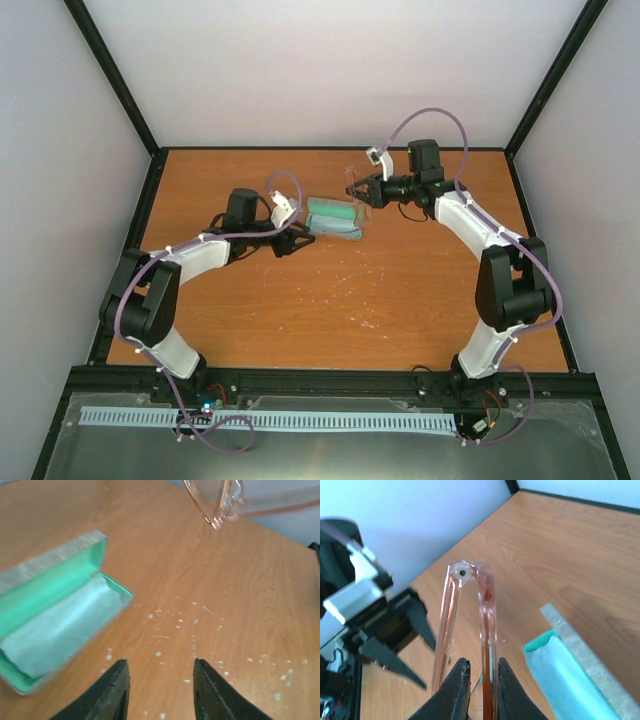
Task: Organize the sunglasses
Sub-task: Fold the sunglasses.
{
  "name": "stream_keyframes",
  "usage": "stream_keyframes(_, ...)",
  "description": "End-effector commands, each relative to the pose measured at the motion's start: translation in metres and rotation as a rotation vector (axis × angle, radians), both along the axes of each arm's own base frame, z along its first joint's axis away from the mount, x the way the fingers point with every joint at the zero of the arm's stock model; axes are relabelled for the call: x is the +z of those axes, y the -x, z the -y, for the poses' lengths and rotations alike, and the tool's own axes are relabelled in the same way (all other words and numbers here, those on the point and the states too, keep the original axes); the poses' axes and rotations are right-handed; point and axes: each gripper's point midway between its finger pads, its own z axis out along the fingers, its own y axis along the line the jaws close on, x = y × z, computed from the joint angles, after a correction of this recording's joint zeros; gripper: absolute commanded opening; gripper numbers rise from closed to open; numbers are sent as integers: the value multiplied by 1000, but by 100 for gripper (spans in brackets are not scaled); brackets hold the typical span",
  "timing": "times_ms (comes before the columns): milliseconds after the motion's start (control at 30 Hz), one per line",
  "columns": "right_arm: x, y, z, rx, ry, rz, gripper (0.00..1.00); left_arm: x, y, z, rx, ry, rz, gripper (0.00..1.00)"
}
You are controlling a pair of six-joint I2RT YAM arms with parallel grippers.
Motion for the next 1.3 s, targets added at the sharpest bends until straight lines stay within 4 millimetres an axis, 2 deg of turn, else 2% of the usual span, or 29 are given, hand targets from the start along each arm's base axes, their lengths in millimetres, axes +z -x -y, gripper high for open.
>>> stream_keyframes(0, 19, -28, 1, -109, -22, -27, 3, 23, 21, 15, -100, 55, 39, 32)
stream_keyframes(67, 22, -38, 3, -162, -29, -26, 3, 29, 34, 24, -150, 69, 34, 27)
stream_keyframes(200, 16, -44, 3, -219, 1, -4, 3, 50, 53, 36, -235, 122, 20, 28)
stream_keyframes(367, -16, -38, -1, -220, 53, -41, 3, 84, 62, 44, -312, 207, -17, 30)
stream_keyframes(467, -25, -30, -8, -198, 48, -58, 3, 97, 63, 48, -340, 237, -25, 31)
stream_keyframes(700, -16, -3, -33, -101, 12, -40, 3, 88, 49, 54, -308, 234, -14, 32)
stream_keyframes(900, -11, 42, -56, 54, -7, -65, 3, 79, 34, 58, -278, 220, 10, 32)
stream_keyframes(1133, -21, 92, -56, 191, 2, -145, 3, 76, 16, 63, -265, 206, 39, 32)
stream_keyframes(1267, -31, 105, -49, 202, 39, -174, 3, 72, 9, 65, -254, 192, 53, 36)
